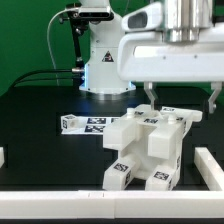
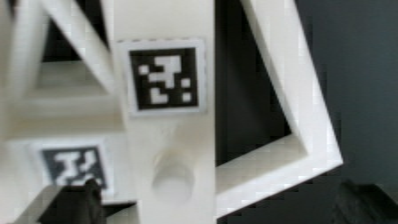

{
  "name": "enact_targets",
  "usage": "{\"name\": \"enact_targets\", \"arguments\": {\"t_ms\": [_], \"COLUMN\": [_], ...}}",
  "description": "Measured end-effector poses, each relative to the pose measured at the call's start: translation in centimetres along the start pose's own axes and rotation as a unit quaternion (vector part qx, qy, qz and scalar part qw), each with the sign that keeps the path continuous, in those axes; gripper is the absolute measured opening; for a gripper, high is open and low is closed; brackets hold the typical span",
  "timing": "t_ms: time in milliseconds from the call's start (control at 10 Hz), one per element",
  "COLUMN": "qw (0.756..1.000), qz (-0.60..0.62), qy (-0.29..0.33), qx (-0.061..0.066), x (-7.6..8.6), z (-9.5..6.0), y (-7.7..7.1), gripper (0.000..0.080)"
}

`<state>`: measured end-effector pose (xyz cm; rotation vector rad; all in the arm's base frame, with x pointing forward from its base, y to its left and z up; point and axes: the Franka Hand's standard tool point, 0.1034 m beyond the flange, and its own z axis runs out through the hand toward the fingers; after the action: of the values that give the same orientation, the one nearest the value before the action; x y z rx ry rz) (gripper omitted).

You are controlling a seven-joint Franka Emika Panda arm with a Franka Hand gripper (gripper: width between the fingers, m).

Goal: Assemble chair

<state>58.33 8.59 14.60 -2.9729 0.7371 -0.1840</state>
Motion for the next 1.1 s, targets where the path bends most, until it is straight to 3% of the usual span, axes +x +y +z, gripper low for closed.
{"name": "enact_targets", "arguments": {"t_ms": [200,300,800,1000,1100], "qw": [1.000,1.000,1.000,0.999,0.998], "qz": [0.001,0.006,0.006,0.015,0.023], "qy": [-0.016,-0.018,-0.023,-0.043,-0.055], "qx": [0.010,0.014,0.010,0.004,-0.005], "x": [-0.7,-1.2,-1.6,-6.0,-8.6], "z": [-3.4,-4.4,-3.8,-2.9,-2.3], "y": [-0.6,-0.9,-0.7,0.0,0.5], "gripper": [0.0649,0.0649,0.0649,0.0649,0.0649]}}
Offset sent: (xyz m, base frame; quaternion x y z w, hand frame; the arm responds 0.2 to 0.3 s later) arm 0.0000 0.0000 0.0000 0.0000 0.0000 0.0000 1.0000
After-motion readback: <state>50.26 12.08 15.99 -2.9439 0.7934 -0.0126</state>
